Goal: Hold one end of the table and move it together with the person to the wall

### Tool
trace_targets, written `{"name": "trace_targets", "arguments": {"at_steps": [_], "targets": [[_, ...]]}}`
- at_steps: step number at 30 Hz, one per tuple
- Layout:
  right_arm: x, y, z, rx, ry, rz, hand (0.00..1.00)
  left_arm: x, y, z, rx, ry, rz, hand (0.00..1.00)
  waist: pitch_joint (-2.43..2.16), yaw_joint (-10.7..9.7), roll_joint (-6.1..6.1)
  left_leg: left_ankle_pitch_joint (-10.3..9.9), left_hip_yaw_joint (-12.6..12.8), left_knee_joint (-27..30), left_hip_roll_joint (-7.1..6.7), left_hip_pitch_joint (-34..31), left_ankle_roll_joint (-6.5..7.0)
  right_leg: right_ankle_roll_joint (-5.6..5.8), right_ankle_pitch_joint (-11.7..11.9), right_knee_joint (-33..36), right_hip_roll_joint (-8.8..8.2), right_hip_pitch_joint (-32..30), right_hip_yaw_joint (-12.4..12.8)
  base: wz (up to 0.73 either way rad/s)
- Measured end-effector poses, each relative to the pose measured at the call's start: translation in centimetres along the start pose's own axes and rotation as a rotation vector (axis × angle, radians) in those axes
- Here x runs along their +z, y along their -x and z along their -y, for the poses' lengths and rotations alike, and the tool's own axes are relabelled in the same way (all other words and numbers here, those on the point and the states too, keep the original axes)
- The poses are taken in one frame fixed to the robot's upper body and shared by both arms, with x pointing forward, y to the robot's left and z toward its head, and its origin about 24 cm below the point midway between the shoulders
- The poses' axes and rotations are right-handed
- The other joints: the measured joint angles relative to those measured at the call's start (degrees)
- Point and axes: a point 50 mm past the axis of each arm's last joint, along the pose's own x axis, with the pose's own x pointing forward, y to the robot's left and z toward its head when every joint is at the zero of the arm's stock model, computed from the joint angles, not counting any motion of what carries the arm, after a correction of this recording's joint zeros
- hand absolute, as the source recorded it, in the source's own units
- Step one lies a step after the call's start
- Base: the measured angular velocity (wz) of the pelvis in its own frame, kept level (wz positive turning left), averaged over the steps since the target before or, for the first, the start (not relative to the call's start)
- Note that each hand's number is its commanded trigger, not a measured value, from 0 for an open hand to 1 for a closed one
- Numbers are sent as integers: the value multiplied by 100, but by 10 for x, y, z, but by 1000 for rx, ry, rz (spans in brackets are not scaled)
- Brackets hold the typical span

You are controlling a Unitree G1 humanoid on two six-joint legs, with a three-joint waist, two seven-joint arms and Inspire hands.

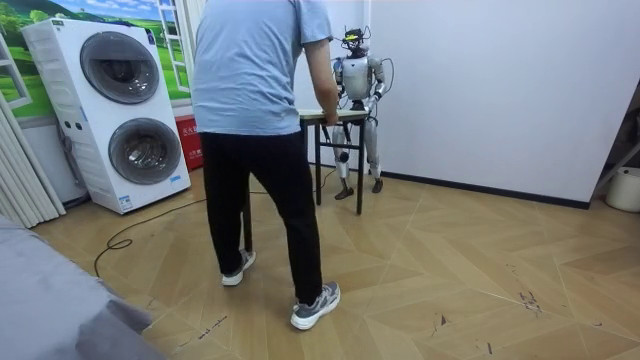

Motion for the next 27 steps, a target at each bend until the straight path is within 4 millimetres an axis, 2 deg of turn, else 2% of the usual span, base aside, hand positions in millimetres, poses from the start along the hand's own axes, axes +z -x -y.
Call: {"name": "trace_targets", "arguments": {"at_steps": [1, 2, 3, 5, 6, 7, 8, 9, 10, 11, 12, 13, 14, 15, 16, 17, 18, 19, 20, 22, 24, 27], "targets": [[1, 1, 2, -7, 2, -1, 100, -2, 0, -1, 8, 3, -3, 100, -1, 17, -4, 84, 75, -81, -110, 6, 144, 28, 160, -113, -51, 5, 86, -8], [1, 1, 2, -9, 1, -1, 100, -2, 0, -2, 11, 4, -4, 100, -1, 19, -5, 118, 103, -131, -160, 11, 201, 36, 240, -172, -77, 5, 105, -12], [1, 1, 4, -15, 0, -2, 100, -2, 0, -3, 17, 4, -5, 100, -9, 5, -23, 195, 116, -217, -269, 8, 304, 66, 382, -304, -129, -2, 168, -7], [0, 3, 6, -25, -2, -6, 100, -3, 1, -5, 26, 4, -8, 100, -21, -1, -62, 314, 179, -203, -470, -63, 431, 108, 678, -522, -259, 1, 242, -6], [-1, 3, 7, -29, -4, -7, 100, -3, 1, -6, 30, 4, -8, 100, -19, 5, -80, 338, 196, -198, -536, -74, 458, 118, 733, -540, -301, 0, 256, -6], [-2, 3, 9, -39, -7, -8, 100, -4, 1, -8, 39, 5, -8, 100, -21, -5, -128, 390, 230, -192, -657, -88, 525, 147, 865, -590, -379, -2, 320, -6], [-3, 3, 9, -40, -9, -9, 100, -4, 1, -9, 41, 4, -8, 100, -19, -1, -167, 428, 253, -193, -717, -92, 561, 160, 935, -613, -428, -5, 359, -8], [-3, 3, 10, -47, -10, -11, 100, -4, 1, -9, 44, 4, -8, 100, -35, -7, -239, 486, 323, -181, -801, -142, 635, 215, 1087, -680, -501, -29, 473, -10], [-3, 3, 10, -50, -13, -14, 100, -4, 1, -10, 48, 4, -7, 100, -33, -9, -305, 538, 398, -167, -894, -204, 723, 330, 1321, -788, -526, -45, 656, -12], [-2, 3, 11, -53, -15, -19, 100, -4, 1, -10, 51, 7, -9, 100, -39, 7, -322, 601, 537, -142, -926, -302, 820, 598, 1620, -899, -514, -90, 1014, -11], [-2, 3, 11, -54, -17, -19, 100, -4, 1, -10, 52, 6, -10, 100, -35, 14, -328, 636, 665, -129, -906, -345, 855, 714, 1681, -817, -533, -132, 1167, 8], [-2, 6, 13, -66, -18, -19, 100, -5, 2, -12, 59, 4, -16, 100, -32, 10, -334, 692, 976, -132, -831, -358, 890, 892, 1151, -70, -647, -214, 1230, 23], [-3, 8, 15, -75, -23, -17, 100, -5, 2, -12, 65, 0, -21, 100, -41, 5, -361, 728, 1044, -151, -816, -354, 906, 932, 777, 421, -753, -238, 1248, 27], [-4, 10, 17, -86, -31, -20, 100, -6, 3, -13, 73, -7, -29, 100, -88, 21, -439, 810, 1091, -204, -819, -353, 939, 930, 219, 1299, -836, -251, 1345, 3], [-4, 10, 18, -90, -34, -24, 100, -5, 4, -14, 77, -10, -29, 100, -97, 79, -462, 863, 1114, -200, -822, -401, 965, 1003, -146, 1807, -898, -100, 1495, -8], [-4, 10, 18, -90, -35, -24, 100, -6, 4, -15, 79, -8, -27, 100, -93, 113, -456, 901, 1120, -181, -840, -458, 995, 1141, -414, 1929, -1011, 190, 1559, -14], [-4, 10, 18, -92, -34, -25, 100, -6, 5, -16, 81, -7, -27, 100, -93, 146, -456, 920, 1151, -190, -850, -461, 1004, 1184, -511, 1878, -1023, 375, 1606, -19], [-5, 11, 18, -93, -31, -29, 100, -6, 6, -17, 86, -8, -26, 100, -91, 216, -462, 951, 1201, -213, -861, -463, 1006, 1249, -718, 1662, -1021, 785, 1741, -18], [-5, 11, 18, -93, -30, -31, 100, -5, 6, -17, 87, -7, -26, 100, -86, 221, -477, 975, 1205, -232, -869, -465, 1003, 1270, -788, 1519, -1015, 977, 1791, -15], [-6, 10, 17, -89, -32, -31, 100, -3, 6, -17, 85, -14, -22, 100, -84, 309, -567, 1087, 1228, -283, -896, -579, 969, 1301, -943, 594, -927, 1503, 1776, -10], [-6, 10, 17, -88, -32, -27, 100, -3, 6, -17, 83, -20, -23, 100, -89, 353, -605, 1136, 1239, -262, -882, -709, 935, 1306, -928, 28, -854, 1659, 1749, -11], [-12, 11, 17, -95, -44, -28, 100, -1, 6, -16, 80, -44, -14, 100, -65, 446, -644, 1225, 1260, -267, -815, -750, 850, 1322, -839, -445, -751, 1820, 1646, -7]]}}
